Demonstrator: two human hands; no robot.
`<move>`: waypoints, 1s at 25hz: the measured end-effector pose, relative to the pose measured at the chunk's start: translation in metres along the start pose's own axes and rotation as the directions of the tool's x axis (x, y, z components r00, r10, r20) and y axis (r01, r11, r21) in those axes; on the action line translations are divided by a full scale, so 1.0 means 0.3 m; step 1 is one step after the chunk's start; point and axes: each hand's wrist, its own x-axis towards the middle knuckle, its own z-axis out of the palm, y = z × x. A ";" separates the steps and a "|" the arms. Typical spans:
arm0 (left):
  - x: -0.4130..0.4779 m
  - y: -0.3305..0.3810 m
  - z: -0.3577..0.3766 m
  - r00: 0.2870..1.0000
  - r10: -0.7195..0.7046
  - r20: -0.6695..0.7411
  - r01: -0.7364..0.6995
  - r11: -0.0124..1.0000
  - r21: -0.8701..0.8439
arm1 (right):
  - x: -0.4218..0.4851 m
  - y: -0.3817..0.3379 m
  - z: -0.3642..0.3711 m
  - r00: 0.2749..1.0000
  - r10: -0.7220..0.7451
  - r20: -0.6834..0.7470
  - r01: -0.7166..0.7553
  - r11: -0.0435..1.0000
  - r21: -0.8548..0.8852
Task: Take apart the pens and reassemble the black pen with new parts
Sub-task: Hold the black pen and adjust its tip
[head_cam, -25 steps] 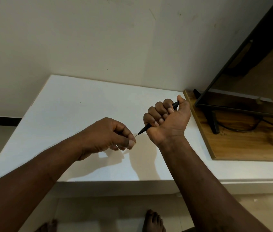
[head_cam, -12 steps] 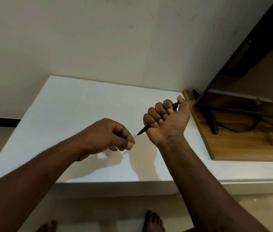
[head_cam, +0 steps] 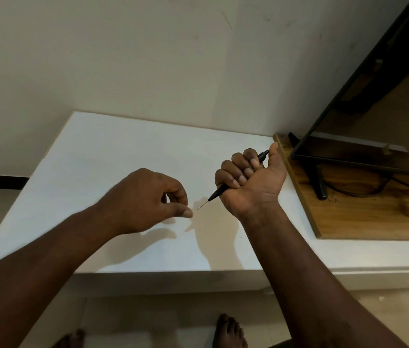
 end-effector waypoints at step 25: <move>0.010 0.006 0.017 0.989 0.147 -0.016 -0.142 0.975 0.172 | 0.005 0.005 0.003 1.000 -0.023 -0.005 0.023 1.000 -0.009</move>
